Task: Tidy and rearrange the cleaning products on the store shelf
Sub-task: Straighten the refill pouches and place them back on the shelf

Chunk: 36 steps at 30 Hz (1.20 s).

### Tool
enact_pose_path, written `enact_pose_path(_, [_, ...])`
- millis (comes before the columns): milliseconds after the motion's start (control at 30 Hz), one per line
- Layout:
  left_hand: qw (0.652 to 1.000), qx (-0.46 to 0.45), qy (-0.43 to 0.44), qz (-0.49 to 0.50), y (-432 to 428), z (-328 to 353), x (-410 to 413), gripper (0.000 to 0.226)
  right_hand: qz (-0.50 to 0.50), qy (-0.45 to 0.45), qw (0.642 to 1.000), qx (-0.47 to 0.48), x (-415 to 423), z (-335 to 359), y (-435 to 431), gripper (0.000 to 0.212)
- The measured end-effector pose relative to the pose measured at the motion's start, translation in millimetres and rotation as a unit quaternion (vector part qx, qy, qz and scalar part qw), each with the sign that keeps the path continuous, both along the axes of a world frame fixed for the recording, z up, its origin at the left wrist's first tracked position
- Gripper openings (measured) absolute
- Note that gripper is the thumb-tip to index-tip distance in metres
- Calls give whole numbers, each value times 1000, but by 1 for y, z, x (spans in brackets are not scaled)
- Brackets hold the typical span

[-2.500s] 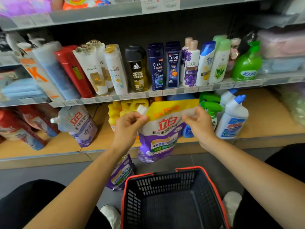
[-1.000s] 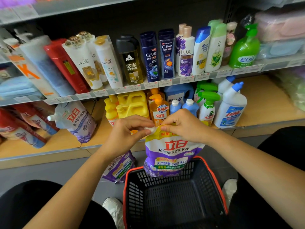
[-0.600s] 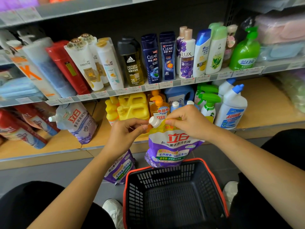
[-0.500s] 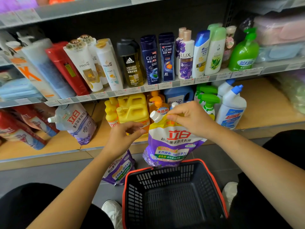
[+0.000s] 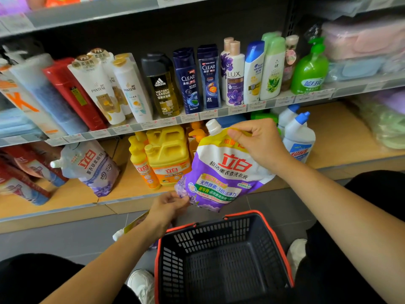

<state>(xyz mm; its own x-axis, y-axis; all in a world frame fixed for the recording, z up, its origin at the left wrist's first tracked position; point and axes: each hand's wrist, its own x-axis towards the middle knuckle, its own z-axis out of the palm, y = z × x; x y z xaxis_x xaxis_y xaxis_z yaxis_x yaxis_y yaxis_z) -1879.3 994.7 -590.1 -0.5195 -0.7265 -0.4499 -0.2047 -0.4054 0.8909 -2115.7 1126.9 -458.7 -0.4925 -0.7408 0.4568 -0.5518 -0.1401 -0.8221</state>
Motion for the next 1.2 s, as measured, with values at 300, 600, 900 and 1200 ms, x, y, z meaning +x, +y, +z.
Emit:
enact_pose_path(300, [939, -341, -35, 32, -21, 31, 4, 24, -100, 27, 991, 81, -27, -33, -3, 16])
enact_pose_path(600, [811, -584, -33, 5, -10, 97, 0, 7, -177, 44, 978, 99, -13, -28, -6, 10])
enact_pose_path(900, [731, -676, -13, -87, 13, 107, 2, 6, 146, -12, 978, 149, 52, -33, -22, 30])
enact_pose_path(1200, [778, -618, 38, -108, 25, 117, 2, 10, 169, -160, 967, 103, 49, -34, -22, 23])
